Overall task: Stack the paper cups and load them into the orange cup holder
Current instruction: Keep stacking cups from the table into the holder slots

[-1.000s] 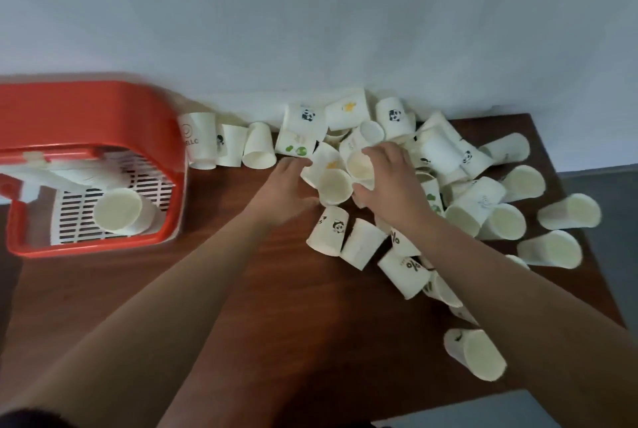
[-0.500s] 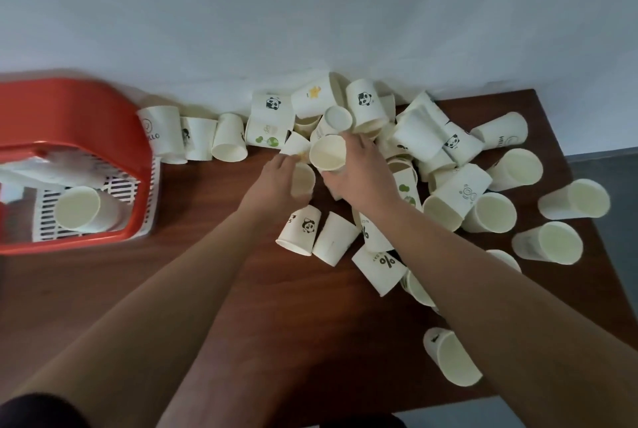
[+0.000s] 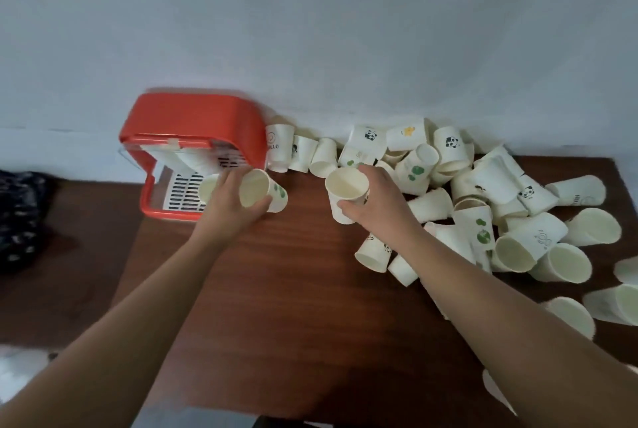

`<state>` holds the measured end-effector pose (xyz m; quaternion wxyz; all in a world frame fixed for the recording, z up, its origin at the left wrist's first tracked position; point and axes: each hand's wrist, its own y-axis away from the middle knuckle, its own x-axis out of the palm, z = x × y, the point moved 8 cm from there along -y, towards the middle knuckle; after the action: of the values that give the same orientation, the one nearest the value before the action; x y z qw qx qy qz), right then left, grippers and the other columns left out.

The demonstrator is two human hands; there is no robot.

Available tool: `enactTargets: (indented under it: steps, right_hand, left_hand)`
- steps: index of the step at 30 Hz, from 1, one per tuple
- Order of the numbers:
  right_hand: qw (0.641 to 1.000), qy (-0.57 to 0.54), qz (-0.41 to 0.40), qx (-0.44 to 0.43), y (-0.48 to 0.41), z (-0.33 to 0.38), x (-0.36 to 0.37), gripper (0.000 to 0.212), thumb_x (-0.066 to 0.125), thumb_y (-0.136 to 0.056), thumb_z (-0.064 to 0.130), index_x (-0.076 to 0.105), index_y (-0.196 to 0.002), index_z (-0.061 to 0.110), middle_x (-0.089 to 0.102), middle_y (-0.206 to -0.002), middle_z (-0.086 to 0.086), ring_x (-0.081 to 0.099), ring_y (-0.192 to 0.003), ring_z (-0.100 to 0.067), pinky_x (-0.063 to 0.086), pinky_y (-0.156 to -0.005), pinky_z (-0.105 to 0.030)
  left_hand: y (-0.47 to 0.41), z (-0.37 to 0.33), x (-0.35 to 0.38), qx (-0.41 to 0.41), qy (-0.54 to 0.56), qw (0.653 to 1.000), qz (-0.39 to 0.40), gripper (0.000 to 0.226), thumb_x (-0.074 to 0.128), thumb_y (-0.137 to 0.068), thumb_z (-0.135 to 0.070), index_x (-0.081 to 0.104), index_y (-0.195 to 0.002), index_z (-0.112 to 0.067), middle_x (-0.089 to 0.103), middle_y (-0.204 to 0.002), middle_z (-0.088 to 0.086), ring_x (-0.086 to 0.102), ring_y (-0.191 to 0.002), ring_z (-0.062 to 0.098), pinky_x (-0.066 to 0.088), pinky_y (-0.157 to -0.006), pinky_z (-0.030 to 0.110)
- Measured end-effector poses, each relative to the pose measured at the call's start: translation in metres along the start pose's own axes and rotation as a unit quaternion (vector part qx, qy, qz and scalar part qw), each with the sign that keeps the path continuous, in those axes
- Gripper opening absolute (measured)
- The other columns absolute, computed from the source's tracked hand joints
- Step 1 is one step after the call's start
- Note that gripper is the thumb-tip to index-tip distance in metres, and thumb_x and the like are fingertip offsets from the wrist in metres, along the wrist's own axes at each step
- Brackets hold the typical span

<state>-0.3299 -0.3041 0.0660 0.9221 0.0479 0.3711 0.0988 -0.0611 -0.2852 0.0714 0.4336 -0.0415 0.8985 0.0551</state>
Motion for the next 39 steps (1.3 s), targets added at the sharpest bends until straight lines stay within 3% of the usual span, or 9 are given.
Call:
enactTargets:
  steps: [8, 17, 20, 23, 27, 29, 32, 36, 39]
  right_hand:
    - [0.999, -0.021, 0.033, -0.001, -0.004, 0.080, 0.080, 0.071, 0.077, -0.075, 0.042, 0.050, -0.135, 0.018, 0.057, -0.129, 0.001, 0.056, -0.117, -0.018, 0.049, -0.096, -0.038]
    - [0.999, -0.033, -0.010, 0.032, -0.010, 0.096, 0.111, 0.067, 0.079, -0.076, 0.036, 0.051, -0.135, 0.021, 0.056, -0.127, 0.005, 0.056, -0.113, -0.014, 0.050, -0.092, -0.034]
    - [0.997, -0.052, -0.002, 0.050, -0.010, 0.098, 0.119, 0.058, 0.077, -0.077, 0.023, 0.054, -0.130, 0.022, 0.057, -0.121, 0.006, 0.056, -0.109, -0.013, 0.048, -0.087, -0.030]
    - [0.994, -0.079, 0.013, 0.072, -0.015, 0.104, 0.131, 0.052, 0.076, -0.078, 0.019, 0.055, -0.125, 0.023, 0.060, -0.115, 0.009, 0.059, -0.104, -0.012, 0.051, -0.083, -0.030]
    - [0.987, -0.139, -0.008, 0.074, -0.030, 0.123, 0.146, 0.055, 0.078, -0.077, 0.022, 0.052, -0.125, 0.029, 0.060, -0.115, 0.014, 0.059, -0.105, -0.006, 0.053, -0.087, -0.030]
    - [0.984, -0.165, -0.016, 0.064, -0.039, 0.135, 0.156, 0.056, 0.079, -0.077, 0.023, 0.052, -0.126, 0.029, 0.061, -0.118, 0.013, 0.059, -0.107, -0.006, 0.053, -0.091, -0.032]
    - [0.982, -0.179, -0.021, 0.050, -0.048, 0.150, 0.171, 0.059, 0.080, -0.077, 0.021, 0.052, -0.128, 0.029, 0.061, -0.121, 0.010, 0.059, -0.110, -0.009, 0.053, -0.093, -0.034]
    - [0.984, -0.175, -0.033, 0.020, -0.056, 0.162, 0.188, 0.061, 0.080, -0.079, 0.017, 0.051, -0.132, 0.026, 0.058, -0.126, 0.009, 0.055, -0.114, -0.009, 0.048, -0.095, -0.027]
    - [0.994, -0.105, -0.015, 0.003, -0.064, 0.163, 0.204, 0.065, 0.080, -0.080, 0.022, 0.050, -0.137, 0.023, 0.056, -0.133, 0.006, 0.053, -0.119, -0.011, 0.047, -0.098, -0.030]
  left_hand:
    - [0.003, 0.099, -0.090, -0.099, 0.035, 0.990, -0.096, 0.070, 0.073, -0.086, -0.043, 0.044, -0.145, -0.018, 0.042, -0.144, 0.006, 0.046, -0.130, 0.022, 0.040, -0.107, 0.037]
    - [-0.051, 0.122, -0.039, -0.025, -0.051, 0.997, 0.054, 0.073, 0.077, -0.085, -0.036, 0.045, -0.146, -0.013, 0.042, -0.145, 0.012, 0.042, -0.133, 0.031, 0.037, -0.108, 0.041]
    - [-0.056, 0.131, -0.017, 0.018, -0.080, 0.992, 0.094, 0.075, 0.078, -0.084, -0.034, 0.046, -0.147, -0.012, 0.044, -0.146, 0.013, 0.043, -0.133, 0.035, 0.035, -0.110, 0.044]
    - [-0.056, 0.136, -0.011, 0.029, -0.040, 0.993, 0.105, 0.078, 0.077, -0.085, -0.035, 0.041, -0.151, -0.014, 0.039, -0.153, 0.008, 0.043, -0.137, 0.030, 0.037, -0.112, 0.042]
    - [-0.052, 0.154, -0.022, -0.019, 0.043, 0.990, 0.132, 0.076, 0.068, -0.093, -0.036, 0.031, -0.156, -0.016, 0.036, -0.159, 0.003, 0.036, -0.143, 0.021, 0.033, -0.115, 0.040]
    - [-0.051, 0.159, -0.037, -0.039, 0.087, 0.990, 0.103, 0.059, 0.061, -0.098, -0.031, 0.040, -0.151, -0.015, 0.046, -0.152, 0.003, 0.043, -0.140, 0.019, 0.038, -0.112, 0.037]
    - [-0.049, 0.161, -0.057, -0.068, 0.136, 0.986, 0.070, 0.042, 0.052, -0.103, -0.029, 0.051, -0.142, -0.016, 0.057, -0.140, -0.002, 0.051, -0.125, 0.008, 0.038, -0.095, 0.023]
    - [-0.050, 0.164, -0.067, -0.088, 0.219, 0.969, 0.078, 0.044, 0.045, -0.104, -0.044, 0.050, -0.143, -0.026, 0.056, -0.138, -0.009, 0.051, -0.125, 0.008, 0.037, -0.099, 0.028]
    - [-0.050, 0.160, -0.062, -0.048, 0.253, 0.958, 0.129, 0.043, 0.051, -0.102, -0.045, 0.051, -0.143, -0.033, 0.058, -0.135, -0.017, 0.053, -0.120, -0.003, 0.039, -0.097, 0.019]
